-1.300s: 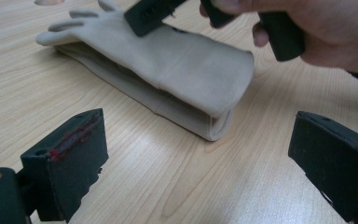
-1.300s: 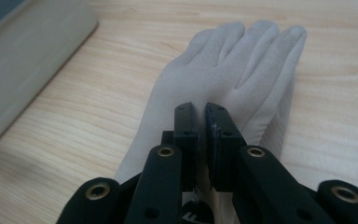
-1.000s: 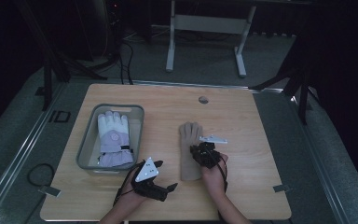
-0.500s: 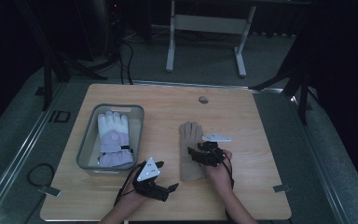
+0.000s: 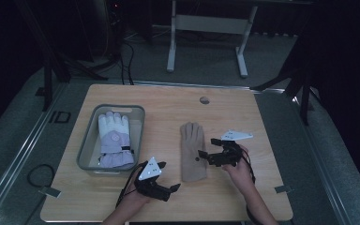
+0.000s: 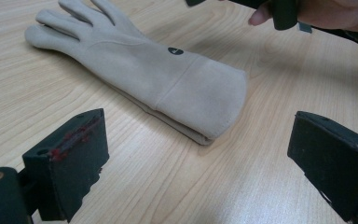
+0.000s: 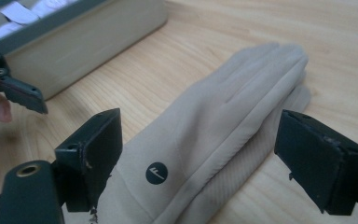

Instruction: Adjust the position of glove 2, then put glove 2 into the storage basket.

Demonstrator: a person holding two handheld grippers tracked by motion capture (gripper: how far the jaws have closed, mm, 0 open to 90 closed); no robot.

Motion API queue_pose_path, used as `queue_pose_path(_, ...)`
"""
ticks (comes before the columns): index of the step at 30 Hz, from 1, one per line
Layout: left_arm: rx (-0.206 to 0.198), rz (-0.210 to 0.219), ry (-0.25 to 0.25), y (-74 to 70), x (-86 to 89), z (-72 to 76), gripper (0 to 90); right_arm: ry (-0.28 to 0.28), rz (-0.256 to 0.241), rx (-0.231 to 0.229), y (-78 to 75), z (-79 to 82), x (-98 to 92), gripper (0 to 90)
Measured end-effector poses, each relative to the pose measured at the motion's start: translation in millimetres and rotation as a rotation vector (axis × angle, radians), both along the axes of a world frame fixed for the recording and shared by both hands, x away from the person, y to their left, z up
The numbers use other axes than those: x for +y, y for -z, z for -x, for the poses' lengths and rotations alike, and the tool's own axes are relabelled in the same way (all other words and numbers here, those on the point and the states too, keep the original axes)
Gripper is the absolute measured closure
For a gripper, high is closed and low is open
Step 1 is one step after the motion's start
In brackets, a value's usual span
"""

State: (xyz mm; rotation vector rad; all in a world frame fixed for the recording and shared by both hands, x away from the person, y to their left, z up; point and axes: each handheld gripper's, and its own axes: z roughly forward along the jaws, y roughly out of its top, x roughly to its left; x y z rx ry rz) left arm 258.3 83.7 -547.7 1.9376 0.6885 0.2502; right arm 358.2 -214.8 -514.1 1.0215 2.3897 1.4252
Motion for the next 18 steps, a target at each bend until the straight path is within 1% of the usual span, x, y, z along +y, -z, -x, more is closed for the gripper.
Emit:
queue_pose_path(1, 0.002, 0.003, 0.0, -0.5, -0.4, -0.2, 5.0, -0.005, 0.011, -0.005, -0.6, -0.1, -1.2, 14.9)
queue_pose_path(2, 0.009, 0.003, 0.006, -1.2, -0.7, -0.4, 5.3, -0.017, 0.016, 0.01, -0.9, -0.4, -2.2, 14.9)
queue_pose_path(3, 0.016, 0.001, 0.006, -1.6, -1.8, -0.6, 5.3, -0.033, 0.01, 0.029, -0.8, -0.6, -2.6, 14.9)
queue_pose_path(4, 0.025, -0.012, 0.007, -2.1, -3.0, -1.5, 5.4, -0.034, 0.007, 0.051, -0.7, -0.7, -2.9, 14.5)
queue_pose_path(5, 0.036, -0.009, 0.009, -2.1, -4.5, -2.2, 5.3, -0.032, 0.015, 0.085, -0.5, -0.8, -2.4, 13.7)
queue_pose_path(6, 0.041, -0.014, 0.014, -2.2, -5.5, -3.1, 5.4, -0.034, 0.026, 0.103, 0.2, -1.0, -1.1, 13.0)
queue_pose_path(8, 0.044, -0.025, 0.009, -1.9, -8.0, -4.6, 5.6, -0.038, 0.049, 0.098, 1.2, 0.3, 2.2, 11.7)
queue_pose_path(9, 0.045, -0.032, 0.011, -1.9, -9.0, -5.2, 6.0, -0.056, 0.054, 0.11, 2.3, 0.5, 3.7, 11.6)
queue_pose_path(10, 0.046, -0.041, 0.01, -2.0, -10.1, -5.7, 6.1, -0.058, 0.06, 0.118, 3.6, -0.1, 5.1, 12.0)
queue_pose_path(11, 0.043, -0.055, 0.008, -2.0, -11.5, -6.3, 7.4, -0.052, 0.069, 0.122, 4.6, -1.4, 6.0, 14.6)
queue_pose_path(12, 0.035, -0.067, 0.009, -2.0, -12.3, -6.9, 9.9, -0.053, 0.074, 0.122, 4.9, -3.0, 6.5, 14.7)
queue_pose_path(13, 0.028, -0.067, 0.012, -1.8, -12.8, -7.6, 12.0, -0.043, 0.075, 0.109, 4.8, -5.0, 6.8, 16.3)
queue_pose_path(14, 0.028, -0.061, 0.024, -1.7, -13.4, -8.6, 13.2, -0.038, 0.08, 0.099, 3.8, -7.6, 6.9, 20.7)
queue_pose_path(15, 0.031, -0.061, 0.04, -1.7, -14.1, -9.7, 14.1, -0.038, 0.084, 0.09, 2.7, -10.5, 7.2, 21.6)
queue_pose_path(16, 0.029, -0.063, 0.05, -1.6, -15.4, -10.8, 14.2, -0.025, 0.083, 0.078, 1.2, -13.8, 7.4, 23.3)
queue_pose_path(18, 0.019, -0.072, 0.07, -1.6, -18.7, -12.8, 14.9, -0.02, 0.09, 0.053, -2.1, -21.6, 8.4, 29.7)
